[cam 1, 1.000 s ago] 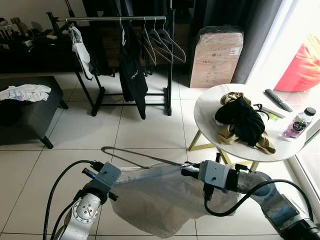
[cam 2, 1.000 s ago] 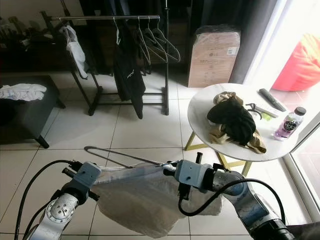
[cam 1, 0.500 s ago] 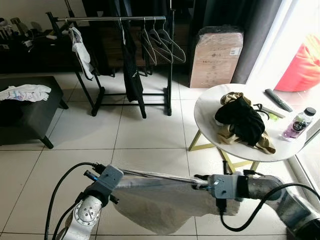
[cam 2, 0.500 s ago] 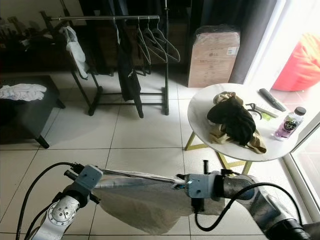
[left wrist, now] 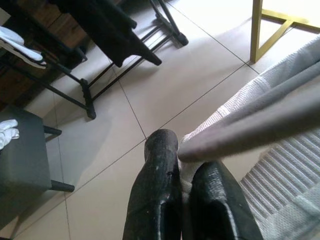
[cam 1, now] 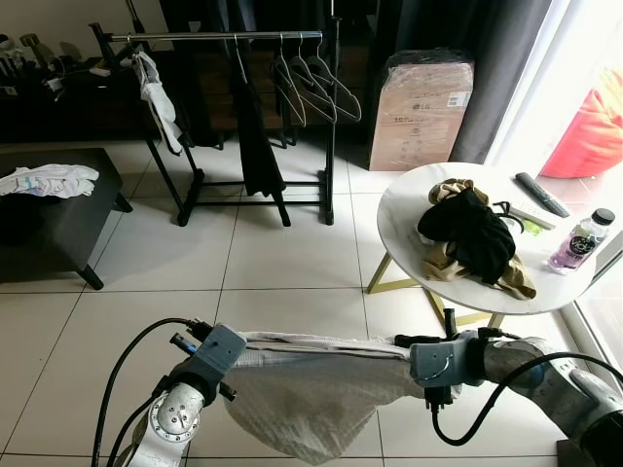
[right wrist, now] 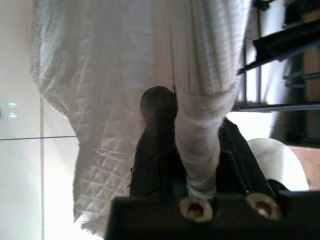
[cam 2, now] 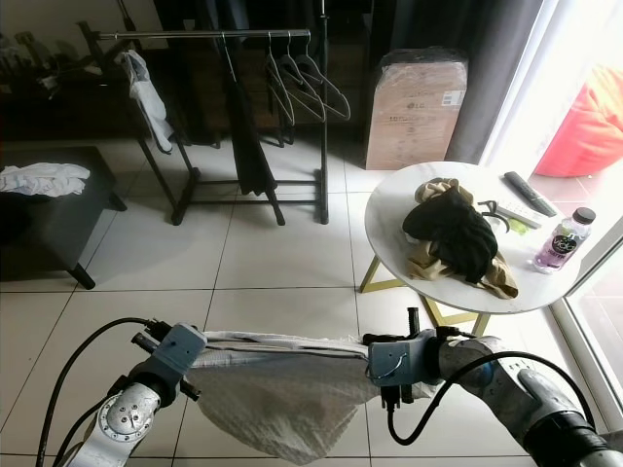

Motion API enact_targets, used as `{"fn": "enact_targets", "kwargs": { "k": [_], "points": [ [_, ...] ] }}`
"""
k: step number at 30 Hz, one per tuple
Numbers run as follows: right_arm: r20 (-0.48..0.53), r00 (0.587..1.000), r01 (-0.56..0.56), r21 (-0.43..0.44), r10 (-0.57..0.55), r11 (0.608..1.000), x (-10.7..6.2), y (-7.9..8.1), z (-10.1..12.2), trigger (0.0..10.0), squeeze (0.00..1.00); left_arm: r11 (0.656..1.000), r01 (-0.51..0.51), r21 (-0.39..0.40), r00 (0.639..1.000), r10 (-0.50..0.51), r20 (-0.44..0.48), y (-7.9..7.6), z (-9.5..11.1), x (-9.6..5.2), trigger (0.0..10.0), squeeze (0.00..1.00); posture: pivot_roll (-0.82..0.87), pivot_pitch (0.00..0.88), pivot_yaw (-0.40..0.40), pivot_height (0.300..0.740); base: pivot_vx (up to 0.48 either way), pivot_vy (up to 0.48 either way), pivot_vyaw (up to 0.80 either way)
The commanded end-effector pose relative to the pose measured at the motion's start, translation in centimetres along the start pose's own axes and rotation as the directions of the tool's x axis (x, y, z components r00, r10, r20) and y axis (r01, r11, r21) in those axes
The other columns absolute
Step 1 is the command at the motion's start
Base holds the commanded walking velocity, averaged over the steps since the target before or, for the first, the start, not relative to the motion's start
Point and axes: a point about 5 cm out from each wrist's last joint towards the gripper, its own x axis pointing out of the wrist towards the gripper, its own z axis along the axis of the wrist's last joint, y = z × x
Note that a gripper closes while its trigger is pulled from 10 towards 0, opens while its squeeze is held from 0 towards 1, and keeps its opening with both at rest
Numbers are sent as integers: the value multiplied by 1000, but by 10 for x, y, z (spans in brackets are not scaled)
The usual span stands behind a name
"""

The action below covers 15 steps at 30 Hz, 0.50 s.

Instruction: Hang hanger

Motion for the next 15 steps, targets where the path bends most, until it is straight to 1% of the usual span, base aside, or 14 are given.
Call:
{"fn": "enact_targets", "kwargs": {
  "k": [1,2,4,7,9,11,12,13,14,15],
  "points": [
    [-426,904,-3,96,44,995,-48,6,-81,0,0,989,-141,46,978,146,-150,37,-34,-13,0,0,-95,168,19,740,0,0,0],
    [-446,894,2,93,40,996,-49,6,-84,0,0,989,-143,47,977,149,-151,38,-34,-13,0,0,-94,168,19,740,0,0,0],
    [-458,888,4,89,38,996,-50,6,-86,0,0,988,-145,48,977,151,-151,38,-34,-14,0,0,-94,168,19,740,0,0,0],
    [-529,849,48,103,14,993,-55,4,-96,0,0,988,-146,51,976,152,-153,38,-35,-14,0,0,-94,168,19,740,0,0,0],
    [-543,839,58,108,10,992,-56,4,-97,0,0,988,-143,51,977,150,-153,38,-35,-15,0,0,-93,169,21,740,0,0,0],
    [-475,880,73,136,1,988,-51,4,-90,0,0,989,-139,44,979,144,-145,37,-35,-15,0,0,-93,169,20,740,0,0,0],
    [-377,926,113,249,-12,962,-43,4,-79,0,0,991,-128,35,983,131,-125,35,-33,-15,0,0,-92,169,20,740,0,0,0],
    [-377,926,113,249,-12,962,-43,4,-79,0,0,991,-128,35,983,131,-125,35,-33,-15,0,0,-92,169,20,740,0,0,0],
    [-278,961,89,280,-7,956,-37,5,-67,0,0,993,-118,14,990,119,-82,32,-28,-14,0,0,-95,170,21,740,0,0,0],
    [-250,968,68,271,2,960,-35,6,-63,0,0,993,-115,6,991,116,-67,31,-26,-14,0,0,-95,170,21,740,0,0,0]
  ]
}}
